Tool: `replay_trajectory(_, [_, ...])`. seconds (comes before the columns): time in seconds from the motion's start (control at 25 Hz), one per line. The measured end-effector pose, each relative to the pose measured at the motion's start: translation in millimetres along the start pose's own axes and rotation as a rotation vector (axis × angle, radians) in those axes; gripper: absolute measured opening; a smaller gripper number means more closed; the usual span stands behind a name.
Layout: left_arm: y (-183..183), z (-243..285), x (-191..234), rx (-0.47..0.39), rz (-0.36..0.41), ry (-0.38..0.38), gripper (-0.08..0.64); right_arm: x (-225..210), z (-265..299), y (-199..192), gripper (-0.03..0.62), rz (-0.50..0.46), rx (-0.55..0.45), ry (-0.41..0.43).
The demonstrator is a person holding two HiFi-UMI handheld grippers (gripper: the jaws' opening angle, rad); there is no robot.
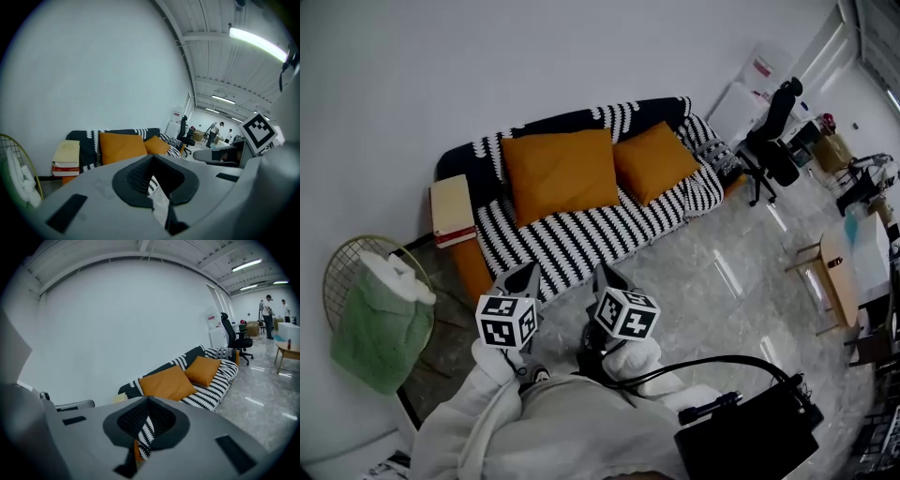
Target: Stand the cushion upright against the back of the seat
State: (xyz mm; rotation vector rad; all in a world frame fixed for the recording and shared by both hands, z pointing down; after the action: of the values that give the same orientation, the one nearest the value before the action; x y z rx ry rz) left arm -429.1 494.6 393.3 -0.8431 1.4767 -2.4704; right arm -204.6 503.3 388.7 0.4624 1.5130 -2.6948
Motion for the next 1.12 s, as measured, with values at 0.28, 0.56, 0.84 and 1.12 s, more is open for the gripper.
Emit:
replay_trajectory(0.28, [25, 65, -33, 0.012, 0.014, -0.004, 0.006, -50, 33, 47, 0.061, -0.005, 0.013, 0.029])
replay_trajectory(0.56, [27, 92, -53, -0.012, 0.035, 0.023, 0.006, -82, 46, 60, 0.061, -0.013, -0.006, 0.06])
replay_trajectory(0.84, [44, 158, -73, -0.015, -0.008, 0.051, 0.006, -134, 79, 98, 0.061, -0.038, 0.023, 0.087])
replay_trajectory(1.12, [46, 210, -99, 0.029, 0.0, 0.055, 0.006, -189, 99, 115, 0.061, -0.005, 0.046, 0.081])
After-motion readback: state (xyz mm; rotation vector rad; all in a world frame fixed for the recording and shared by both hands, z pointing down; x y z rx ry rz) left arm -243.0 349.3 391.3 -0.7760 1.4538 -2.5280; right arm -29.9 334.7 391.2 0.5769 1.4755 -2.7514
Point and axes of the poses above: the fingertips, and each gripper's own axes: z forward along the fingers, x to its left, y out of its top, the point moved 10 cm from there along -z, backward along the fingers, and after that the axes turned 5 degrees about -z, right-handed, at the moved point
